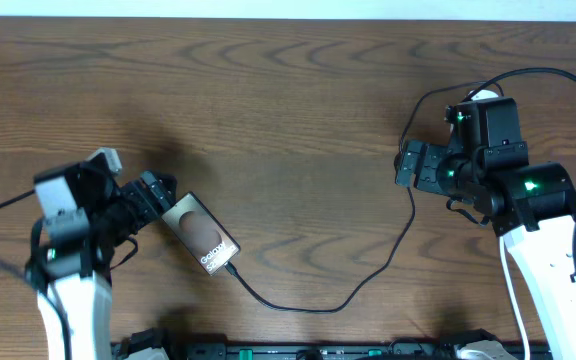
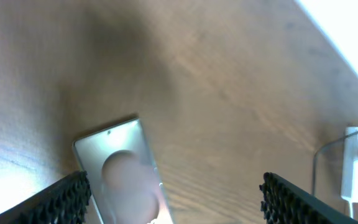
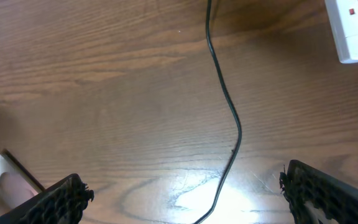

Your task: Plug charger to phone and switch on socket

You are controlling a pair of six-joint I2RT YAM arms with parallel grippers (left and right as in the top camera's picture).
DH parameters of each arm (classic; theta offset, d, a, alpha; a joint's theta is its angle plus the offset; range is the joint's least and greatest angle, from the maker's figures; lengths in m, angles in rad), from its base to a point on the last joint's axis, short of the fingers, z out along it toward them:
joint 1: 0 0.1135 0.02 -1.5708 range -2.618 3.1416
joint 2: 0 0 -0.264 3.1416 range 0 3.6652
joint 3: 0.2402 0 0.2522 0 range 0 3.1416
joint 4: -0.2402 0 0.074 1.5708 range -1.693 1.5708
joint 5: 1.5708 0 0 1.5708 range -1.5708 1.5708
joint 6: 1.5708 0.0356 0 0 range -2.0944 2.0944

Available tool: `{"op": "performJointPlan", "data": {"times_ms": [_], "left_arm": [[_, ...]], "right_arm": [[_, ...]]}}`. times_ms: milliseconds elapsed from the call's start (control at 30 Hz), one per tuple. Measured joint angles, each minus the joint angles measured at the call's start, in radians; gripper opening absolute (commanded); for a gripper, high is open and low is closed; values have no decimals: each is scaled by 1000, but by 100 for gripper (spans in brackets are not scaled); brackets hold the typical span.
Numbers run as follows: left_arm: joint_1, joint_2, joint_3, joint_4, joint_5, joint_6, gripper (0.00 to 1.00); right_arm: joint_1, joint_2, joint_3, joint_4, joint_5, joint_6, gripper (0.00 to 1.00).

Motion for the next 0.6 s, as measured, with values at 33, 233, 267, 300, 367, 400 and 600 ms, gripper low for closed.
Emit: {"op": "performJointPlan", "data": {"times_ms": [33,233,267,300,367,400,600], "left_arm": [[0,-37,0,0,1,1,93],[0,-244,2,-1,38,26,96],[0,-270,5,-5,44,30,96],[0,-289,10,-10,48,31,96],[0,-308,34,-35,52,37,96],[0,-309,53,-56,53,42,96],[0,-259,215,-170,50,83,96]], "right_arm": [[0,0,0,-2,5,0,99],[-3,0,0,-5,48,0,99],[-10,0,0,0,53,-1,99],[-22,0,0,3,55,-5,99],[-64,0,0,8,50,-26,99],[-85,0,0,11,39,-39,99],[-356,66,30,1,-115,-207,99]]}}
